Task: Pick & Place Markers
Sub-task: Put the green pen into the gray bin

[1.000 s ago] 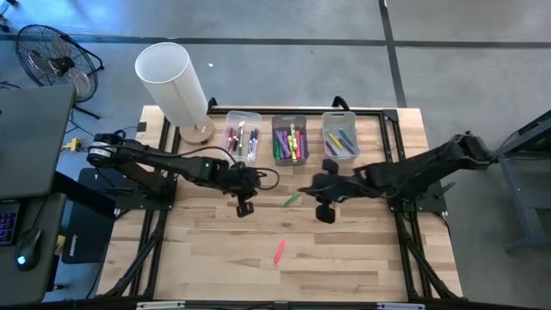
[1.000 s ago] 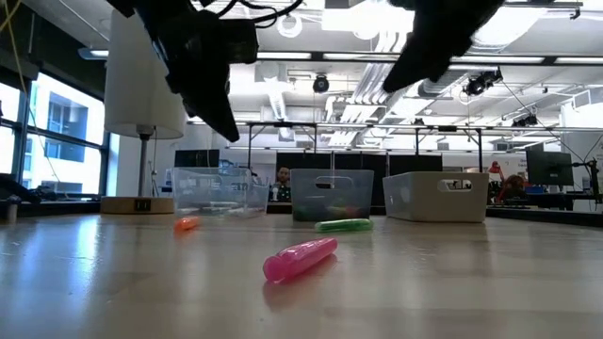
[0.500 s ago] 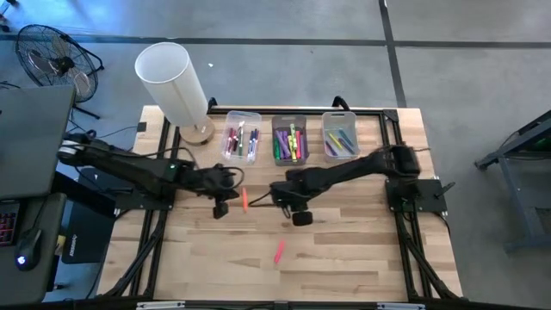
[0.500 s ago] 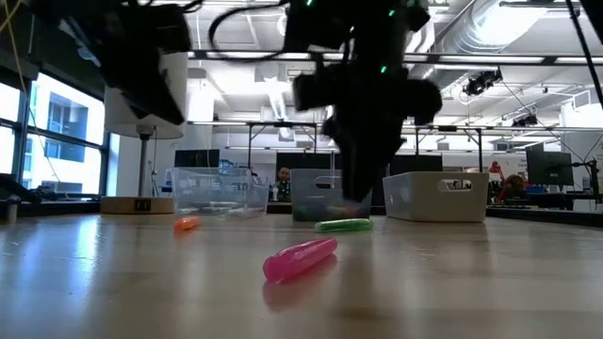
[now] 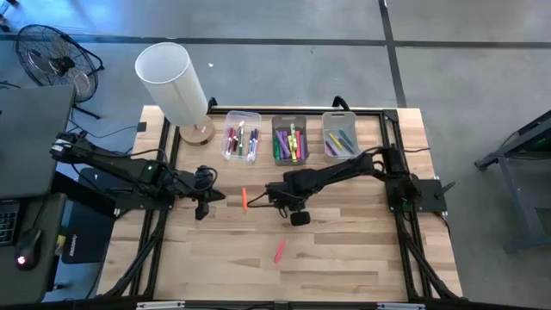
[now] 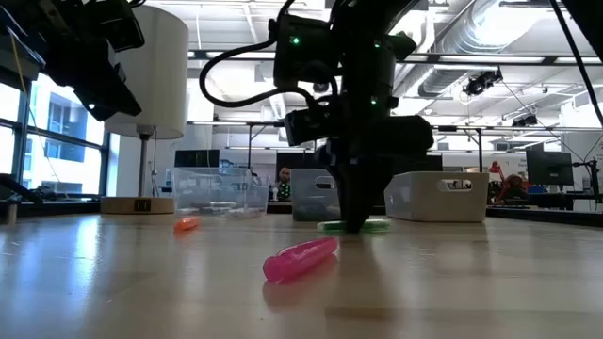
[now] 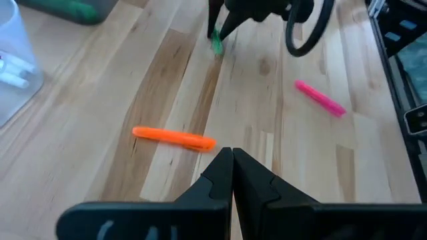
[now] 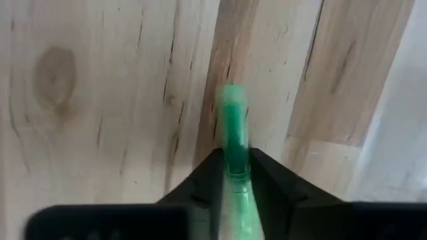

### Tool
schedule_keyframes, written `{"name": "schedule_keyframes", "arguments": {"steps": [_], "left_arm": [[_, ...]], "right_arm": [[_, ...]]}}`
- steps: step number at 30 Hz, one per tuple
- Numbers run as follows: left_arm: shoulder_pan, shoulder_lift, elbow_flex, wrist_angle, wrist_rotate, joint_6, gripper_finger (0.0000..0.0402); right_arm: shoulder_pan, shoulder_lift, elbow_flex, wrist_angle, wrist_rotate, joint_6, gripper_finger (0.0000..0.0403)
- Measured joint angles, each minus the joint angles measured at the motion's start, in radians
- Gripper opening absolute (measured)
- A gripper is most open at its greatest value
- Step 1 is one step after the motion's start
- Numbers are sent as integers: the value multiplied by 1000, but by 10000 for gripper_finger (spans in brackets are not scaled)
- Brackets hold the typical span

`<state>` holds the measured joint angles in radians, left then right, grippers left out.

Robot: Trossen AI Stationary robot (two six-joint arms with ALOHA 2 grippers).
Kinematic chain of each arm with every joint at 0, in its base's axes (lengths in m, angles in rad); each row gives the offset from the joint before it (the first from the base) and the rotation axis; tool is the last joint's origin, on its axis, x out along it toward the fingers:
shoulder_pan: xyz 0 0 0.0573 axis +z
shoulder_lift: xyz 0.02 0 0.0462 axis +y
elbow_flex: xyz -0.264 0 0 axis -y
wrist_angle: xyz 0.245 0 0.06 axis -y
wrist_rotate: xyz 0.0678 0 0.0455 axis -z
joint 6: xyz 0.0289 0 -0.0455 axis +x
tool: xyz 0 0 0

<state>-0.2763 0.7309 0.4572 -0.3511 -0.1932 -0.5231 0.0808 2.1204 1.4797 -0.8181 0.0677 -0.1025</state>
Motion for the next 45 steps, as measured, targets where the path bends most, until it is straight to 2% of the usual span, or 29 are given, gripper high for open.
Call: {"name": "schedule_keyframes", "arguments": {"steps": [4, 9, 13, 15, 17, 20, 23, 27, 31, 35, 39, 42, 45], "left_arm": [[1, -5, 0, 0, -1, 0, 1], [1, 36, 0, 7, -1, -5, 1], [1, 72, 0, 12, 12, -6, 7], [1, 95, -1, 18, 30, -10, 25], [1, 121, -1, 50, 24, -29, 52], [1, 162, -1, 102, -39, -60, 98], [1, 211, -1, 173, -96, -71, 134], [1, 277, 1, 302, -162, -106, 149], [2, 388, 81, 262, -272, -248, 148], [8, 537, 235, 134, -334, -274, 147], [52, 696, 408, -53, -326, -376, 147], [98, 786, 538, -204, -253, -507, 147], [133, 858, 634, -360, -152, -605, 147]], "right_arm": [[-4, -1, -16, -2, -47, 129, 23], [1, -28, -21, -39, -79, 302, 24], [8, -115, -32, -61, -136, 355, 24], [6, -199, -55, 0, -145, 364, 24], [2, -295, -133, 67, -144, 389, 24], [-13, -455, -300, 191, -116, 465, 24], [-27, -658, -446, 310, -37, 538, 24], [-76, -887, -580, 365, 85, 601, 25], [-203, -1056, -609, 298, 179, 617, 24], [-390, -1082, -604, 186, 185, 573, 24], [-596, -1042, -599, 139, 128, 486, 24], [-705, -961, -601, 117, 55, 415, 31], [-773, -876, -600, 123, 37, 323, 48]]}}
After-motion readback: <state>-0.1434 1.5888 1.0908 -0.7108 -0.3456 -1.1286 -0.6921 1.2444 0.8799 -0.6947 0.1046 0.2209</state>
